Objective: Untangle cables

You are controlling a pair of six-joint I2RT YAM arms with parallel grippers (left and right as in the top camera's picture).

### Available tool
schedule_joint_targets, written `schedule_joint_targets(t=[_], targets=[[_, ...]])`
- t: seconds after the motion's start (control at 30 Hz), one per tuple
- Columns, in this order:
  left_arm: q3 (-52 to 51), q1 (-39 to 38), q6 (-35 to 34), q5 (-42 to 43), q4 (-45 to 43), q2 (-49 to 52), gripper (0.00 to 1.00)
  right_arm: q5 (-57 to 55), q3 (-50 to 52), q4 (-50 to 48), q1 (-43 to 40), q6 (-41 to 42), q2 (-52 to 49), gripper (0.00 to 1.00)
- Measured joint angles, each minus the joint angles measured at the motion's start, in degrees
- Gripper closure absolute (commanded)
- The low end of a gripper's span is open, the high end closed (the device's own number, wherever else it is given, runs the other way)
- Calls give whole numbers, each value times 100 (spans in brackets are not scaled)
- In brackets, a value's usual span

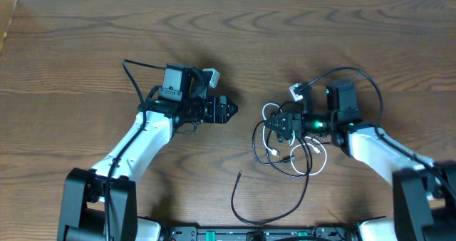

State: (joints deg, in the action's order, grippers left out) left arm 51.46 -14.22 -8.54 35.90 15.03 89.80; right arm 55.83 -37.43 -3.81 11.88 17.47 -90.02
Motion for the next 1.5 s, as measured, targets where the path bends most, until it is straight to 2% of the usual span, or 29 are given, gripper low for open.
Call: schedule_joint_targets(t=[0.07,0.23,0.37,0.67,0.73,0.83,0.9,1.0,1.1,1.13,1.27,1.4,1.5], targets=[[0,-61,-7,0,-42,0,21,-46,-24,153,-4,0,304,21],[0,-472,-420,-105,-428,66,23,-1270,-79,1130,-192,-9,748,23],[0,-938,-817,-514,-713,203,29,-1847,-79,1493,-627,22,852,23],[0,-2140,-1397,-1650,-1021,686,30,-2557,-79,2227,-791,39,866,26],[0,-2323,-1425,-1749,-1130,813,40,-2634,-79,2297,-785,39,866,26],[0,-2498,-1458,-1838,-1215,892,60,-2745,-79,2363,-717,42,866,26],[0,-2549,-1497,-1858,-1255,898,66,-2789,-79,2398,-610,39,866,26],[0,-2553,-1355,-1908,-1279,898,75,-2889,-79,2420,-435,39,866,30],[0,-2529,-1075,-1937,-1303,898,91,-3051,-79,2420,-247,42,866,32],[0,-2511,-984,-1952,-1314,898,92,-3119,-79,2420,-184,42,866,33],[0,-2365,-658,-1832,-1340,901,92,-3392,-79,2400,28,35,866,33],[0,-2144,-173,-1082,-1340,901,92,-3512,-79,2275,94,-107,866,32],[0,-1963,114,-568,-1338,901,92,-3563,-79,2151,94,-310,866,27]])
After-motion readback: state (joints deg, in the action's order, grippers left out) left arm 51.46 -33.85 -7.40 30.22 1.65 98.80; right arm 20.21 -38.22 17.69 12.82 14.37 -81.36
